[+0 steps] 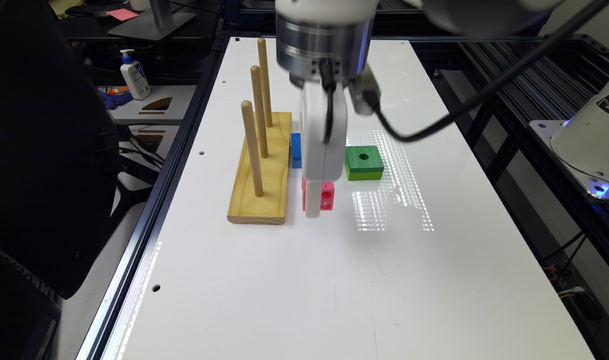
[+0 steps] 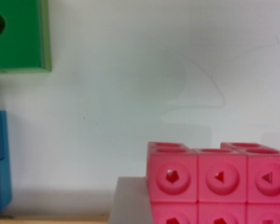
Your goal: Pick up pink block.
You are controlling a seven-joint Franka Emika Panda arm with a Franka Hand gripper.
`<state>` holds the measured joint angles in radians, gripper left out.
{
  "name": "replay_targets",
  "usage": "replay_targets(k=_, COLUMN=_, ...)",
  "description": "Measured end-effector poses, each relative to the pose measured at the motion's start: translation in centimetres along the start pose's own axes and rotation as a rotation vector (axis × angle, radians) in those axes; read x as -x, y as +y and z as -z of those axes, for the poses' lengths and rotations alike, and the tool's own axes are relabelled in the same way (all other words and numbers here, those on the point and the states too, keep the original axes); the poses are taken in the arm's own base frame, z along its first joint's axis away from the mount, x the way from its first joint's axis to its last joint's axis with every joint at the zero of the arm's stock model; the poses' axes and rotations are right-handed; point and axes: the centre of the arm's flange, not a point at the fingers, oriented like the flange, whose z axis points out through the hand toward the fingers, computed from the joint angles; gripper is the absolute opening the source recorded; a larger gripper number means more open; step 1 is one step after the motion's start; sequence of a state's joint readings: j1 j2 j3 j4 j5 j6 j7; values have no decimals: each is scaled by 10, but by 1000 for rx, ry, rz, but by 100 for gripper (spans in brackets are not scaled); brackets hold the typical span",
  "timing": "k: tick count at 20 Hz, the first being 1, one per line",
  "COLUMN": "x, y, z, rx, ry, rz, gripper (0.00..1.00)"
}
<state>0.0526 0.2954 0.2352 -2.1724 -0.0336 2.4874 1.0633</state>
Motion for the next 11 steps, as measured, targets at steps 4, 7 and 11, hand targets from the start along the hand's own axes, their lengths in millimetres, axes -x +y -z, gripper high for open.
replay_targets(k=4, x=0, y=-1, z=8, rx=-3, ry=6, rz=1, gripper=0)
replay_targets(k=7, x=3, y=-1, z=32, rx=-1, ry=16, rz=2, gripper=0)
replay_targets(k=11, x=6, y=0, z=56, rx=1, ry=28, rz=3, gripper=0)
